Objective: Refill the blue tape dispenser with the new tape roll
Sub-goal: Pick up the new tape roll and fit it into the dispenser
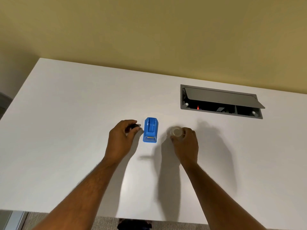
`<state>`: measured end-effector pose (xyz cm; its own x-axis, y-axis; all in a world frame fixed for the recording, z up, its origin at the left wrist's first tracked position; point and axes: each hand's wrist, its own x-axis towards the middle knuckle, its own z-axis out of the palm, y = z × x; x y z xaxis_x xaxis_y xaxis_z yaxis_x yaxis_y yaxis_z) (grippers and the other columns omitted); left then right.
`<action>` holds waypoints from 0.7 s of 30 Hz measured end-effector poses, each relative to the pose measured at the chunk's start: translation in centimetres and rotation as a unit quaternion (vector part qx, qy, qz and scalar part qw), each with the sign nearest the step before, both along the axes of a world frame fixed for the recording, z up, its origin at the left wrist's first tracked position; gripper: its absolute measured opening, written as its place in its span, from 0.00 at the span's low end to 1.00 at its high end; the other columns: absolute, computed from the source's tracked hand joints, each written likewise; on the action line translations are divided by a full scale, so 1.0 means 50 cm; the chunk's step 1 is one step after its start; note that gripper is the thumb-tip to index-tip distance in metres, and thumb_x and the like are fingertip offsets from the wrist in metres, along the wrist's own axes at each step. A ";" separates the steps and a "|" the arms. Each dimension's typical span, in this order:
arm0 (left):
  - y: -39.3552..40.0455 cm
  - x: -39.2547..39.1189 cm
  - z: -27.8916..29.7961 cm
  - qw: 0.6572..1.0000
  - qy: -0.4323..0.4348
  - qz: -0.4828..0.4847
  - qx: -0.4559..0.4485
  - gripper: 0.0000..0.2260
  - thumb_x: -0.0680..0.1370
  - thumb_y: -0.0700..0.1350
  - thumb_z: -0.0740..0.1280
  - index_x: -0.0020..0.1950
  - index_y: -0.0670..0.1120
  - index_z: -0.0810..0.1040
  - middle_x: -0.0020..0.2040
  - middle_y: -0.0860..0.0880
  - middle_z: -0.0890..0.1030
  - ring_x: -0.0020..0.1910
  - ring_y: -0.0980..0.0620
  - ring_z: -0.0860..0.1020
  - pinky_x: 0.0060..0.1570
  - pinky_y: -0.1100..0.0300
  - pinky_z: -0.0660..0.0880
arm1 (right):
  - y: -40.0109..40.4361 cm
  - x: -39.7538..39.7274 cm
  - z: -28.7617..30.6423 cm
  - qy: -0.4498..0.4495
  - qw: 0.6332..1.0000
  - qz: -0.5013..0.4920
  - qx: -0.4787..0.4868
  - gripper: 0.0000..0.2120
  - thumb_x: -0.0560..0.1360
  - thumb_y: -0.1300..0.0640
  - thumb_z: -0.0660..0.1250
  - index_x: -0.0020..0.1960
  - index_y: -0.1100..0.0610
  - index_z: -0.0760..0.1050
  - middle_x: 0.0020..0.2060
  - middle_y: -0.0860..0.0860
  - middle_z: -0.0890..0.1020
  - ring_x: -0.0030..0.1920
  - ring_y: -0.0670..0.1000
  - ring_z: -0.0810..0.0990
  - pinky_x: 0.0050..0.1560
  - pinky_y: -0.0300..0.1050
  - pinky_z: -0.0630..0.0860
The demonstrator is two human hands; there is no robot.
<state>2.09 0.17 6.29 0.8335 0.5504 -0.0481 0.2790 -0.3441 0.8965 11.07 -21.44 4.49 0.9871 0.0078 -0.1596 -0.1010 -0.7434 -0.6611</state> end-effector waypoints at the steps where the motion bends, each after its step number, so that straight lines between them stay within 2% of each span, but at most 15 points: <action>1: -0.004 0.003 0.006 1.000 -0.003 -0.003 -0.005 0.10 0.77 0.45 0.72 0.58 0.51 0.82 0.48 0.63 0.83 0.50 0.60 0.81 0.51 0.71 0.74 | 0.004 -0.002 0.009 0.003 1.000 0.004 0.018 0.15 0.70 0.52 0.74 0.54 0.49 0.73 0.50 0.46 0.78 0.50 0.51 0.78 0.51 0.47 0.76; 3: -0.012 0.011 0.019 1.000 -0.009 -0.013 -0.015 0.11 0.78 0.43 0.71 0.60 0.50 0.82 0.49 0.62 0.84 0.51 0.61 0.81 0.51 0.72 0.73 | 0.011 -0.005 0.027 -0.015 0.999 0.022 0.039 0.16 0.70 0.54 0.74 0.54 0.48 0.73 0.48 0.45 0.79 0.47 0.49 0.79 0.49 0.46 0.76; 5: -0.023 0.021 0.032 0.999 -0.016 -0.030 -0.028 0.11 0.78 0.41 0.71 0.60 0.50 0.82 0.51 0.58 0.85 0.52 0.59 0.81 0.54 0.68 0.75 | 0.020 -0.007 0.045 -0.043 0.997 0.050 0.046 0.18 0.70 0.55 0.75 0.55 0.48 0.73 0.49 0.46 0.78 0.46 0.48 0.78 0.48 0.43 0.75; 7: -0.036 0.031 0.048 0.998 -0.018 -0.051 -0.043 0.12 0.79 0.41 0.70 0.60 0.52 0.81 0.54 0.55 0.84 0.54 0.58 0.81 0.56 0.64 0.77 | 0.032 -0.006 0.066 -0.062 0.994 0.078 0.055 0.19 0.70 0.56 0.75 0.57 0.49 0.73 0.50 0.46 0.77 0.47 0.48 0.78 0.48 0.42 0.75; 11: -0.058 0.050 0.074 0.995 -0.034 -0.085 -0.030 0.12 0.78 0.41 0.69 0.60 0.52 0.82 0.55 0.57 0.82 0.55 0.59 0.81 0.57 0.61 0.78 | 0.058 -0.011 0.104 -0.088 0.985 0.129 0.069 0.18 0.72 0.58 0.73 0.60 0.51 0.74 0.52 0.46 0.77 0.51 0.49 0.78 0.50 0.42 0.76; 14: -0.067 0.060 0.088 0.993 -0.042 -0.106 -0.017 0.11 0.78 0.41 0.70 0.59 0.51 0.83 0.53 0.55 0.81 0.53 0.57 0.81 0.56 0.59 0.78 | 0.077 -0.015 0.128 -0.107 0.979 0.160 0.067 0.15 0.73 0.60 0.70 0.57 0.48 0.73 0.46 0.43 0.75 0.49 0.47 0.77 0.47 0.39 0.74; 17: -0.069 0.063 0.095 0.994 -0.038 -0.102 -0.010 0.11 0.77 0.42 0.71 0.57 0.53 0.84 0.51 0.56 0.82 0.51 0.58 0.81 0.54 0.63 0.78 | 0.084 -0.016 0.138 -0.088 0.977 0.179 0.076 0.16 0.73 0.58 0.70 0.57 0.46 0.71 0.47 0.43 0.72 0.45 0.47 0.78 0.42 0.38 0.74; 19: -0.066 0.063 0.096 0.996 -0.029 -0.085 -0.018 0.10 0.76 0.43 0.73 0.56 0.54 0.84 0.50 0.58 0.83 0.50 0.60 0.81 0.51 0.67 0.77 | 0.080 -0.018 0.141 -0.077 0.976 0.189 0.079 0.20 0.72 0.56 0.72 0.63 0.49 0.72 0.54 0.47 0.72 0.48 0.48 0.78 0.44 0.41 0.77; 21: -0.063 0.062 0.096 0.996 -0.021 -0.075 -0.034 0.10 0.75 0.44 0.74 0.55 0.54 0.85 0.48 0.59 0.84 0.48 0.63 0.81 0.47 0.72 0.76 | 0.075 -0.018 0.142 -0.075 0.973 0.198 0.094 0.23 0.72 0.56 0.73 0.64 0.52 0.72 0.59 0.48 0.73 0.53 0.48 0.78 0.49 0.44 0.79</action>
